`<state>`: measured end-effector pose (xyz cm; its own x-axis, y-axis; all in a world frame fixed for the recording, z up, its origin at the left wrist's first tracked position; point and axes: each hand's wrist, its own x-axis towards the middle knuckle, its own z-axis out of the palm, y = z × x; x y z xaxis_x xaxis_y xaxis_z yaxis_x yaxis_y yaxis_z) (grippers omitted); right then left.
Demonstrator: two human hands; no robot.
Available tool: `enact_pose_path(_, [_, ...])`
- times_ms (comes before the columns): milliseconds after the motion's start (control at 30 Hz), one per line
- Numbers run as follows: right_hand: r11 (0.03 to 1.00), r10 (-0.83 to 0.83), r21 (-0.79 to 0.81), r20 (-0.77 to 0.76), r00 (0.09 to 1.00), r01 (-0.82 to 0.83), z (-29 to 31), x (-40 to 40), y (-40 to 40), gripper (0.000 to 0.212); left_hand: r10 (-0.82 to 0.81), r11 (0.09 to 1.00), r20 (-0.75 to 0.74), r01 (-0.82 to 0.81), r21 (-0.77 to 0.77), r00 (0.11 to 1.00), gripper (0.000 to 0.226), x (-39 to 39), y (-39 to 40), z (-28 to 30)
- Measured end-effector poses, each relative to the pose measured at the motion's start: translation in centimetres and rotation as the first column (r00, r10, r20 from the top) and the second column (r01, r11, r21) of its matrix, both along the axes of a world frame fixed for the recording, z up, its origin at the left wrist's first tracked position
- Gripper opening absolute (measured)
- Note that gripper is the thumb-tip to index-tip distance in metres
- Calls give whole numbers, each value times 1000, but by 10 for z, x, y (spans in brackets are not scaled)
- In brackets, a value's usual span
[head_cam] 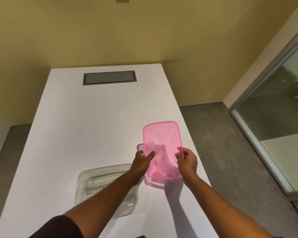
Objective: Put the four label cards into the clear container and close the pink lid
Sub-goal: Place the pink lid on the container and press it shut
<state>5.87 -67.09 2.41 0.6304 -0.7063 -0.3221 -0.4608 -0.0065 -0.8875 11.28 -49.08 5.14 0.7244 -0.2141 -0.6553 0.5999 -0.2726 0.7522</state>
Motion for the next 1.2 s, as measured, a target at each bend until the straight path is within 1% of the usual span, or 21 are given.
enact_pose_path(67, [999,33,-12,33,999,-32,8,2,13,23,16,1000,10,-16,-26,1000,57,6,15,9])
enact_pose_path(133, [992,97,-89,71,993,-91,20,2,32,22,72,995,-2,-72,-69,997,49,11,37,20])
enact_pose_path(233, [933,231,-312,142,963,-178,37,-1,60,21,192,969,-31,-195,-152,981,62,19,72,35])
enact_pose_path(300, [842,341,-493,171,924,-219,45,-4,77,23,269,935,-64,-276,-222,961,68,22,95,42])
enact_pose_path(367, [717,455,-649,159,876,-254,50,-9,93,27,322,890,-127,-346,-298,938,69,25,117,46])
enact_pose_path(467, [538,575,-787,80,815,-303,51,-15,117,30,344,850,-185,-389,-355,920,58,24,142,50])
enact_pose_path(533, [436,645,-837,35,764,-330,48,-19,131,32,367,844,-190,-412,-344,911,42,20,156,50])
enact_pose_path(600, [366,700,-860,1,714,-357,43,-22,142,34,424,823,-200,-468,-323,883,27,16,168,48])
enact_pose_path(633, [340,718,-862,-20,695,-377,40,-24,146,36,453,809,-205,-497,-314,868,24,14,174,46])
enact_pose_path(700, [300,741,-851,-76,667,-430,34,-27,152,39,489,800,-206,-530,-283,848,28,12,185,43])
enact_pose_path(800, [265,748,-817,-161,644,-512,28,-30,156,45,487,809,-201,-526,-262,850,32,10,198,40])
enact_pose_path(900, [260,724,-794,-217,655,-550,27,-33,155,53,505,784,-208,-546,-295,838,41,9,209,37])
enact_pose_path(967, [294,710,-777,-213,672,-557,27,-35,153,57,516,772,-206,-556,-309,831,44,8,216,35])
enact_pose_path(1033, [400,703,-722,-154,694,-565,25,-37,150,60,523,766,-199,-559,-317,829,43,7,223,31])
enact_pose_path(1100, [541,673,-617,-89,734,-571,22,-37,147,59,527,763,-191,-560,-323,828,40,4,228,29])
enact_pose_path(1133, [616,644,-540,-74,762,-573,21,-36,146,59,528,764,-189,-560,-322,828,39,2,231,29])
enact_pose_path(1200, [768,572,-316,-53,818,-558,21,-34,145,59,525,772,-180,-554,-310,832,38,-1,234,27])
